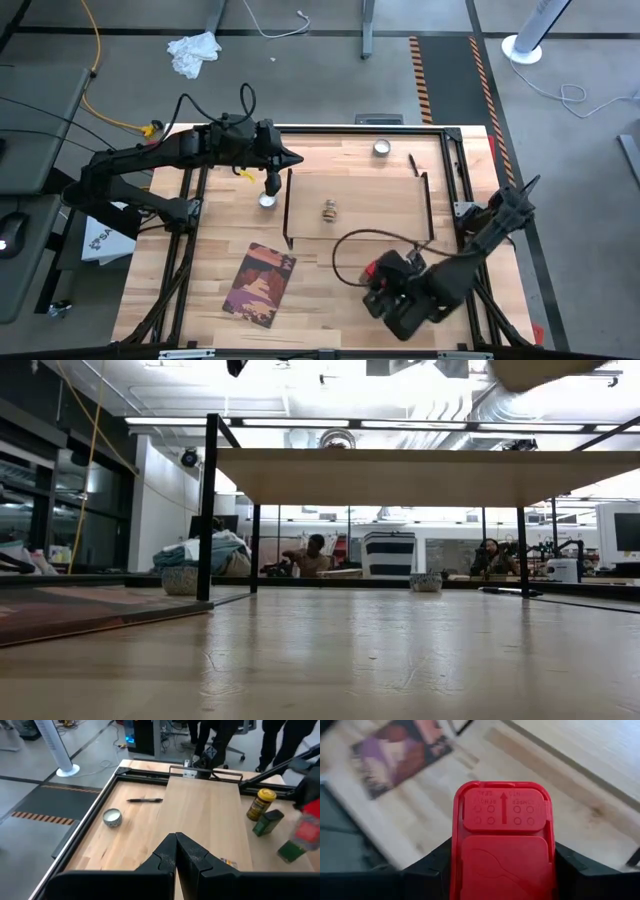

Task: Shelf spices
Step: Remove the red seasoning can from the shelf, then remove the brown seasoning bottle from the shelf

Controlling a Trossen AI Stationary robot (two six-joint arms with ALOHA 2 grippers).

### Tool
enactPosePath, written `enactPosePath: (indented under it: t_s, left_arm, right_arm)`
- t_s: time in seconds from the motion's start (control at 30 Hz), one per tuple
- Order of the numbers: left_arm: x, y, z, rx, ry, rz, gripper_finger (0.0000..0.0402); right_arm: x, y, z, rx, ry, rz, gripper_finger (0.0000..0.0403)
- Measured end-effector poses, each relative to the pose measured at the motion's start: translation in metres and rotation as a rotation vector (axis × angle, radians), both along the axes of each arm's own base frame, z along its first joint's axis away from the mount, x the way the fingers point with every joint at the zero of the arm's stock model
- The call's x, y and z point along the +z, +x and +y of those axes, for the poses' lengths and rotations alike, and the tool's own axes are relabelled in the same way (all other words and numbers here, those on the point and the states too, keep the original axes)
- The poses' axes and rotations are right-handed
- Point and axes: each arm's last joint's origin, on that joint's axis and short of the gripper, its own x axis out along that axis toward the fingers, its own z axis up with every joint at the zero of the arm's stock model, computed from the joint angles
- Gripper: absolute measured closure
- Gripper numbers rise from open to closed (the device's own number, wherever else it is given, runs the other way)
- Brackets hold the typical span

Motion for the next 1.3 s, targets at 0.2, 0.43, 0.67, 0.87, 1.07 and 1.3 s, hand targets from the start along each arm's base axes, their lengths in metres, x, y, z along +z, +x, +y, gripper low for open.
enactPosePath:
  t_s: [0.2, 0.43, 0.67, 0.87, 1.07, 1.3]
  left_arm:
    - [0.0, 0.0, 0.0, 0.001, -0.003, -0.001, 0.0401]
    - [0.0, 0.0, 0.0, 0.01, -0.03, -0.005, 0.0401]
    - [-0.001, -0.001, 0.0, 0.014, -0.031, 0.005, 0.0396]
    - [-0.001, -0.001, 0.001, 0.037, -0.01, 0.008, 0.038]
    - [0.011, -0.01, 0.0, 0.015, -0.042, -0.073, 0.0332]
    - [0.015, -0.015, -0.004, -0.049, -0.134, -0.1, 0.0244]
  right_arm:
    - [-0.044, 0.032, -0.012, 0.019, -0.068, 0.17, 0.0209]
    - [-0.076, 0.073, -0.02, 0.133, 0.021, 0.212, 0.0205]
    - [-0.105, 0.094, -0.03, 0.115, 0.114, 0.277, 0.0128]
    - [-0.101, 0.095, -0.033, 0.144, 0.101, 0.288, 0.0119]
    - [-0.053, 0.085, -0.037, 0.217, 0.114, 0.203, 0.0118]
    - [0.01, 0.061, -0.051, 0.208, 0.082, 0.031, 0.0117]
